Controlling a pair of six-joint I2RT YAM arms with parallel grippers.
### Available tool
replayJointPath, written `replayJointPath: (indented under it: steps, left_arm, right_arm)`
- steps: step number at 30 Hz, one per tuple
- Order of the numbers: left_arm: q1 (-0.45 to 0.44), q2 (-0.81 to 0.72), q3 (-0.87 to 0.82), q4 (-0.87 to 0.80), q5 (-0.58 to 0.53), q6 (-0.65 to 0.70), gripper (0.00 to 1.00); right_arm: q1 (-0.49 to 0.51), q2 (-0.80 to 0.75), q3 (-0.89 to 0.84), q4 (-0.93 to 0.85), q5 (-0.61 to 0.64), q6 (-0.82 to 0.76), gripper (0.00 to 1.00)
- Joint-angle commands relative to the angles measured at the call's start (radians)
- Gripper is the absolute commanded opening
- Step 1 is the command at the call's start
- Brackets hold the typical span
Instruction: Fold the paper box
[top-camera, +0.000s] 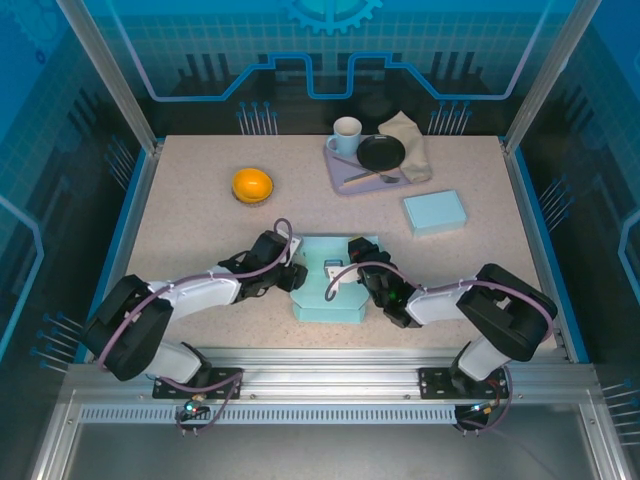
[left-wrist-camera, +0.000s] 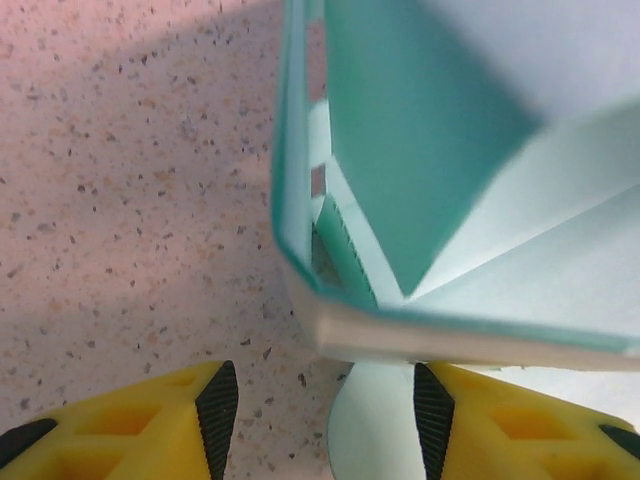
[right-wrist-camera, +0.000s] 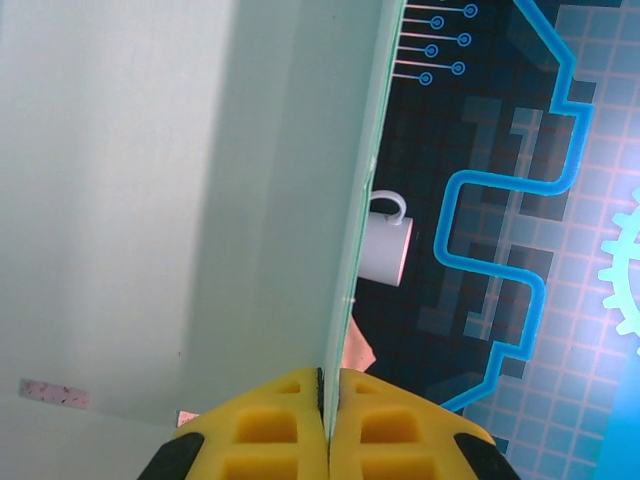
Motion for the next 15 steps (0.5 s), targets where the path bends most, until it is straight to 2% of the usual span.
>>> replayJointPath:
  steps: [1,6,10,15]
  left_arm:
    - [-0.006,-0.018,0.008,0.053,-0.018,0.026,0.55]
    - [-0.014,-0.059,-0.015,0.116,0.035,0.038,0.56]
    - [-0.019,-0.058,-0.015,0.123,0.001,0.044,0.56]
    - [-0.018,0.018,0.038,0.085,-0.053,0.032,0.56]
  right_arm:
    - [0.032,-0.006,-0.022,-0.06,0.011,-0.015,0.0]
    - [0.044,-0.015,-0.023,-0.082,0.015,0.01,0.0]
    - [0.046,-0.027,-0.021,-0.096,0.011,0.024,0.0]
    - [0.049,-0.031,-0.017,-0.108,0.006,0.033,0.0]
